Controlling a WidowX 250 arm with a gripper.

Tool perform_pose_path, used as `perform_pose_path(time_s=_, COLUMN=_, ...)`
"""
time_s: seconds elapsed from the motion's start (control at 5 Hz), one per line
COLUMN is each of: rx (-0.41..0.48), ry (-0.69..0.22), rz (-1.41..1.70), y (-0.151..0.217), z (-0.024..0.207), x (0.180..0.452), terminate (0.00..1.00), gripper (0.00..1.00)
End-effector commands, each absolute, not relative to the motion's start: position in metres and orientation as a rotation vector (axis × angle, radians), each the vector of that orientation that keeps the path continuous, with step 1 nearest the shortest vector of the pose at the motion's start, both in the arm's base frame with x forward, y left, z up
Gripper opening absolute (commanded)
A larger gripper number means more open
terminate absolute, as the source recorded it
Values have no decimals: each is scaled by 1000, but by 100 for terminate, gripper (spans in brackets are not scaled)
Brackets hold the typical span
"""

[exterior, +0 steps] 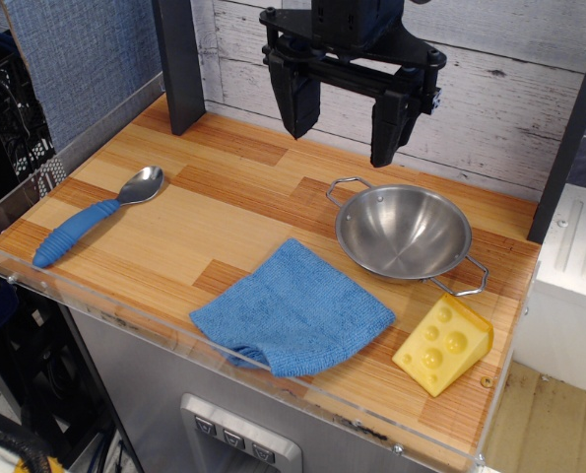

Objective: Move the blue cloth to the right side of the blue spoon.

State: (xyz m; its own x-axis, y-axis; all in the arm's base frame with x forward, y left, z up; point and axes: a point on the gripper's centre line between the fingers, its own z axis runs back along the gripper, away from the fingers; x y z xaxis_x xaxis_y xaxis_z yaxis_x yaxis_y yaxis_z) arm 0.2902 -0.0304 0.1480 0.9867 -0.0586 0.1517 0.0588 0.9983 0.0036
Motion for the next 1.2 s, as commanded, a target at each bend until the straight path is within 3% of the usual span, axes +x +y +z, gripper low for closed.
perform_pose_path(time_s=0.0, rx=-1, ry=-152, rz=-59, y=-30, z=148, x=290, terminate=0, gripper=100)
perform_pose_path(time_s=0.2, rx=8, ry=-168, rz=-38, y=-29, z=154, x=287, terminate=0, gripper=100)
perform_pose_path(time_s=0.4, rx=14, ry=-177, rz=-35, y=-28, z=157, x=267, terminate=0, gripper=100)
perform_pose_path(time_s=0.6, rx=37, ry=-127, rz=-113, y=-24, z=132, x=243, terminate=0, gripper=100)
perform_pose_path(time_s=0.8, rx=55, ry=-58, rz=-142, y=-12, z=93, x=235, terminate=0, gripper=100)
perform_pose_path(time_s=1.0, rx=17, ry=-47, rz=-153, y=-6, z=68, x=249, terminate=0, gripper=100)
